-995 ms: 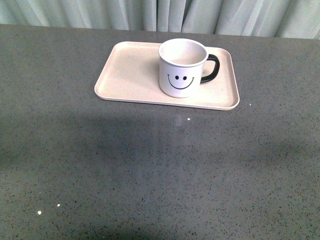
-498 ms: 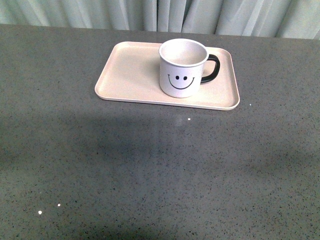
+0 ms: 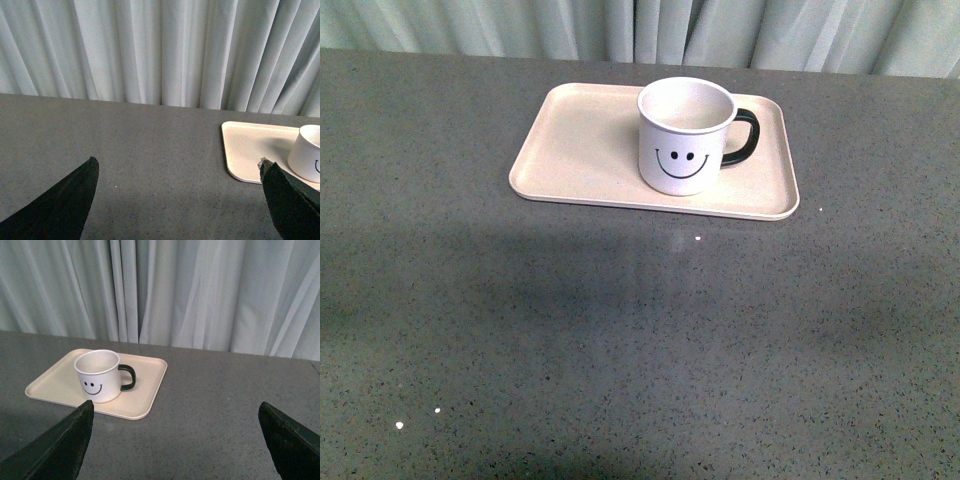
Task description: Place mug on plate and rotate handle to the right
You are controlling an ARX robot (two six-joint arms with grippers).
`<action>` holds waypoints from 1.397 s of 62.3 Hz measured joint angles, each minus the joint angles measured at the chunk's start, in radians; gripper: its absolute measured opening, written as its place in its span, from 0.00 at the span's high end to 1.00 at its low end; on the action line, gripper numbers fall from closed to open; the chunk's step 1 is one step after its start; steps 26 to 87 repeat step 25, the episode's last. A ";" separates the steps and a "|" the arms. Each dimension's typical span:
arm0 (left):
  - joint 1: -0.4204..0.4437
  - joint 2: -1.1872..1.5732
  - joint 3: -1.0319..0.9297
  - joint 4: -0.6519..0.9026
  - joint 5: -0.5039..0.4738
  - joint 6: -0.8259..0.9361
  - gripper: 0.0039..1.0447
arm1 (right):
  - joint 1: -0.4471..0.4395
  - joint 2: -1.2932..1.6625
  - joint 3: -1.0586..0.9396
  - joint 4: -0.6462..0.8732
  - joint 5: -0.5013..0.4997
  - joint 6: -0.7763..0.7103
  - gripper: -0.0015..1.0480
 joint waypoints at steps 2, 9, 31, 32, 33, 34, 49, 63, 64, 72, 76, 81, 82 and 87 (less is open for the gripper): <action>0.000 0.000 0.000 0.000 0.000 0.000 0.09 | 0.000 0.000 0.000 0.000 0.000 0.000 0.09; 0.000 0.000 0.000 0.000 0.000 0.000 0.09 | 0.000 0.000 0.000 0.000 0.000 0.000 0.09; 0.000 0.000 0.000 0.000 0.000 0.000 0.09 | 0.000 0.000 0.000 0.000 0.000 0.000 0.09; 0.000 0.000 0.000 0.000 0.000 0.000 0.09 | 0.000 0.000 0.000 0.000 0.000 0.000 0.09; 0.000 0.000 0.000 0.000 0.000 0.000 0.09 | 0.000 0.000 0.000 0.000 0.000 0.000 0.09; 0.000 0.000 0.000 0.000 0.000 0.000 0.09 | 0.000 0.000 0.000 0.000 0.000 0.000 0.09; 0.000 0.000 0.000 0.000 0.000 0.000 0.09 | 0.000 0.000 0.000 0.000 0.000 0.000 0.09; 0.000 0.000 0.000 0.000 0.000 0.000 0.09 | 0.000 0.000 0.000 0.000 0.000 0.000 0.09; 0.000 0.000 0.000 0.000 0.000 0.000 0.09 | 0.000 0.000 0.000 0.000 0.000 0.000 0.09; 0.000 0.000 0.000 0.000 0.000 0.000 0.09 | 0.000 0.000 0.000 0.000 0.000 0.000 0.09; 0.000 0.000 0.000 0.000 0.000 0.000 0.09 | 0.000 0.000 0.000 0.000 0.000 0.000 0.09; 0.000 0.000 0.000 0.000 0.000 0.000 0.09 | 0.000 0.000 0.000 0.000 0.000 0.000 0.09; 0.000 0.000 0.000 0.000 0.000 0.000 0.09 | 0.000 0.000 0.000 0.000 0.000 0.000 0.09; 0.000 0.000 0.000 0.000 0.000 0.000 0.09 | 0.000 0.000 0.000 0.000 0.000 0.000 0.09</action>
